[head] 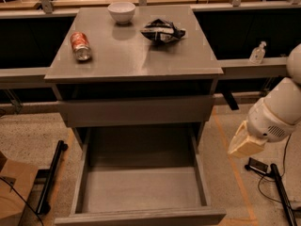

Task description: Close middle drawer

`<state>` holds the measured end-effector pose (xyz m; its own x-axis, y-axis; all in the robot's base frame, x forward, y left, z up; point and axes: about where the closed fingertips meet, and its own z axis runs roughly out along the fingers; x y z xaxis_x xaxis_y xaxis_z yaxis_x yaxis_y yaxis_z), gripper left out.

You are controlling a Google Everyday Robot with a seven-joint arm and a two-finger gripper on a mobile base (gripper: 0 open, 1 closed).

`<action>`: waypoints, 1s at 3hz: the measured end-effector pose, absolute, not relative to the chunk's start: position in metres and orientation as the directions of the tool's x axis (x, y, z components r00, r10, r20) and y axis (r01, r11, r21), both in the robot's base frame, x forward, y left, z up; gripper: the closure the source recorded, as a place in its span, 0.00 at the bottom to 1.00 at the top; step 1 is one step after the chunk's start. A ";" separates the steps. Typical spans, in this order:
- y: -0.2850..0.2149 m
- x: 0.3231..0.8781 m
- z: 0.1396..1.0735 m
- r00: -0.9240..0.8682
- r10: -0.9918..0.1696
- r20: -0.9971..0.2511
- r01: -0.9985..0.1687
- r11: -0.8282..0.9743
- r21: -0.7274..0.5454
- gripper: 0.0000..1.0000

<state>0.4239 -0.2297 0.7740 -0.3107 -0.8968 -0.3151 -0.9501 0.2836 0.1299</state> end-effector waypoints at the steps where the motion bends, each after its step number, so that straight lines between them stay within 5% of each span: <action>1: -0.217 0.409 0.708 -0.356 -0.880 -0.314 -0.921 0.274 0.275 1.00; 3: -0.204 0.393 0.580 -0.441 -0.842 -0.311 -0.854 0.288 0.433 1.00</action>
Offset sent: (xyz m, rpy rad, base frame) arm -0.0330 0.0266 -0.2154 0.1443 0.3504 -0.0296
